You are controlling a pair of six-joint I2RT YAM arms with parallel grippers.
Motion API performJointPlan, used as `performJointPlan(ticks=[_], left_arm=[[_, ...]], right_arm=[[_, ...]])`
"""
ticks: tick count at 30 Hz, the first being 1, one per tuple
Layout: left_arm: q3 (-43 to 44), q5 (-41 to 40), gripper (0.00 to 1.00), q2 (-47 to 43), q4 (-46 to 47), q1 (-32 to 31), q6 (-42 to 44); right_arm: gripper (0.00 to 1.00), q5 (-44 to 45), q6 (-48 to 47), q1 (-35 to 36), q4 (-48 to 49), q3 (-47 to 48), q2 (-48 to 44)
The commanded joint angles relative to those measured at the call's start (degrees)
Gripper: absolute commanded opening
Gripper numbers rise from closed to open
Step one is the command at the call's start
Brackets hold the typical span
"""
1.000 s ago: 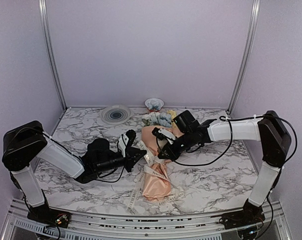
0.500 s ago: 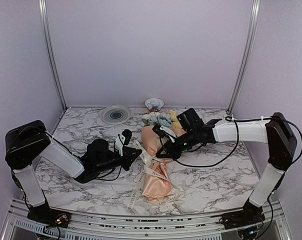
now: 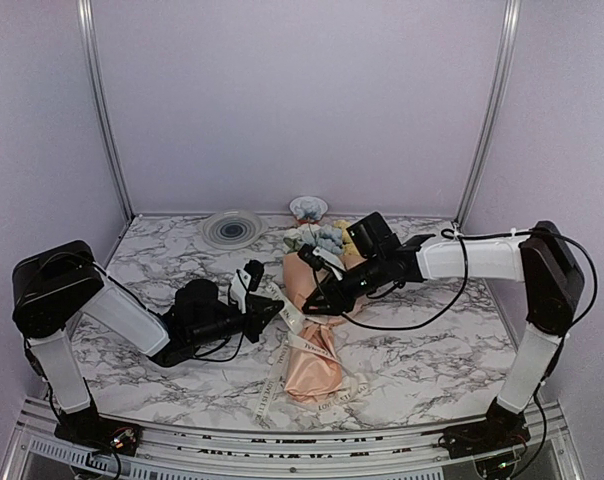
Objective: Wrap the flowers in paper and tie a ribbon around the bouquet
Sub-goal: Cross the half-tied ribbon over the folded bouquet.
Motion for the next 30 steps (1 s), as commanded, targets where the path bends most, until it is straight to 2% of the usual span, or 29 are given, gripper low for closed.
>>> performJointPlan(ticks=[1,4,16,23,26,30], left_arm=[[-0.38,0.6,0.0,0.5,1.6,0.34,0.18],[-0.48,0.6,0.0,0.28,1.59,0.44,0.28],[-0.9,-0.54,0.0,0.76,1.57,1.03,0.51],[-0.99,-0.46,0.0,0.65,1.58,1.34,0.71],[-1.07,-1.07,0.0,0.63,1.55,1.4,0.4],[-0.77,-7.33,0.0,0.86,-0.7,1.39,-1.2]], right_arm=[[0.36,-4.49,-3.19,-0.94,-2.11,5.57,5.34],[0.36,-4.71,-4.81,-1.13,-4.85,6.67,7.14],[0.33,-5.78,-4.14,-1.77,-4.19,2.02,4.86],[0.06,-3.62,-2.87,-1.81,-3.11,0.22,2.49],[0.0,-3.74,-2.4,-1.78,-3.2,0.06,1.13],[0.0,-3.95,-0.49,-1.77,-1.85,-0.69,-0.94]])
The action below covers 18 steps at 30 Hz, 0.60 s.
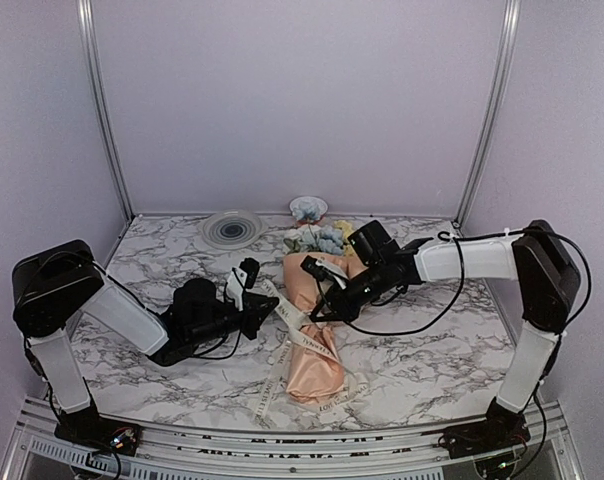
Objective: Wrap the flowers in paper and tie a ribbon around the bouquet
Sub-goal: Cross the half-tied ribbon over the folded bouquet.
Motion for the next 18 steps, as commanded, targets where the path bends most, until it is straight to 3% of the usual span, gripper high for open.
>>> performJointPlan(ticks=[1,6,13,15,18], left_arm=[[-0.16,-4.69,0.0,1.12,-0.81,0.34,-1.06],[0.25,-6.83,0.0,2.9,-0.98,0.47,-3.79],[-3.83,-11.17,0.55,-0.49,0.48,0.93,-5.86],[-7.11,-13.99,0.6,-3.24,4.15,0.96,-4.79],[-11.42,-13.13,0.59,-6.92,10.56,0.88,0.82]], right_arm=[[0.0,-0.7,2.8,-0.37,2.17,-0.56,-3.83],[0.0,-1.65,5.24,-0.31,4.37,-1.98,-3.91],[0.0,-2.31,7.94,-0.25,7.56,-4.05,-3.97],[0.0,-2.46,8.25,-0.24,7.66,-3.82,-3.7],[0.0,-2.86,8.34,-0.25,7.93,-3.78,-3.61]])
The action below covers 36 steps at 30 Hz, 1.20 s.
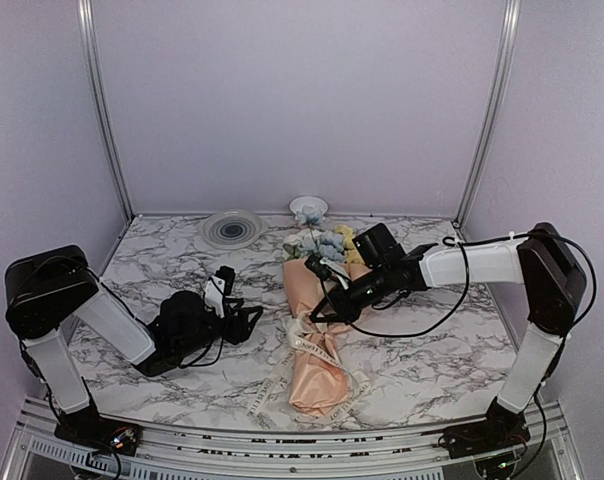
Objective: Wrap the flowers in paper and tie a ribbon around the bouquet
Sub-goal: Cross the half-tied ribbon over the folded bouquet.
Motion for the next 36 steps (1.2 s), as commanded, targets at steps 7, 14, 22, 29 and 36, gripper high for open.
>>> performJointPlan(ticks=[7,14,22,29,36], left_arm=[[-0.88,23.4,0.39,-9.67,-5.27,-7.72,37.45],[9.28,14.29,0.47,-6.05,-26.36,-12.69,55.69],[13.69,13.53,0.45,-2.71,-32.09,-12.85,57.8],[17.68,5.38,0.22,0.9,-32.6,-13.16,57.81],[20.4,0.47,0.02,2.83,-30.81,-13.49,55.47]], right_arm=[[0.0,-0.9,1.41,-0.23,2.09,-0.08,-1.25],[0.0,-1.09,1.93,-0.27,2.63,-0.3,-1.54],[0.0,-0.89,1.92,-0.27,2.63,-0.3,-1.94],[0.0,-1.43,1.87,-0.25,2.43,0.12,-1.76],[0.0,-1.92,2.47,-0.22,2.9,-0.27,-2.45]])
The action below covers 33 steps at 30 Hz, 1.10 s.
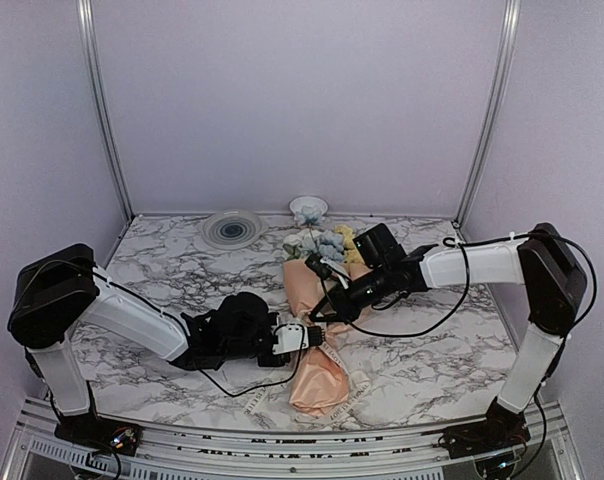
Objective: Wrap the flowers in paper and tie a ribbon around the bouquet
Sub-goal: Cross the half-tied ribbon over the folded bouquet.
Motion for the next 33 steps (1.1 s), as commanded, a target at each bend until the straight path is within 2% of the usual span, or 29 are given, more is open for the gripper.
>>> performJointPlan(ticks=[1,11,17,24,30,32,33], left_arm=[[1.99,-4.9,0.0,1.12,0.81,-0.26,-2.41],[5.0,-8.67,0.0,3.1,3.3,-0.12,-14.16],[6.97,-10.57,0.0,6.3,3.28,0.36,-19.21],[6.26,-4.8,0.0,6.35,4.67,1.95,-25.96],[6.16,-2.82,0.0,6.72,5.37,2.49,-28.41],[6.08,-1.98,0.0,6.4,5.4,2.43,-28.44],[5.97,-1.54,0.0,6.07,5.38,2.47,-28.39]], right_arm=[[0.0,-1.65,0.92,-0.22,1.54,0.15,-2.43],[0.0,-4.46,4.05,-0.22,4.96,-2.44,-4.48],[0.08,-5.94,6.51,0.06,7.41,-4.85,-4.3],[0.36,0.97,5.01,-0.16,2.52,-4.84,-6.67],[0.47,4.99,4.44,-1.64,-1.18,-2.84,-8.54],[0.58,5.01,4.4,-2.29,-1.59,-2.42,-9.03],[0.6,5.28,4.25,-2.45,-1.75,-2.26,-9.31]])
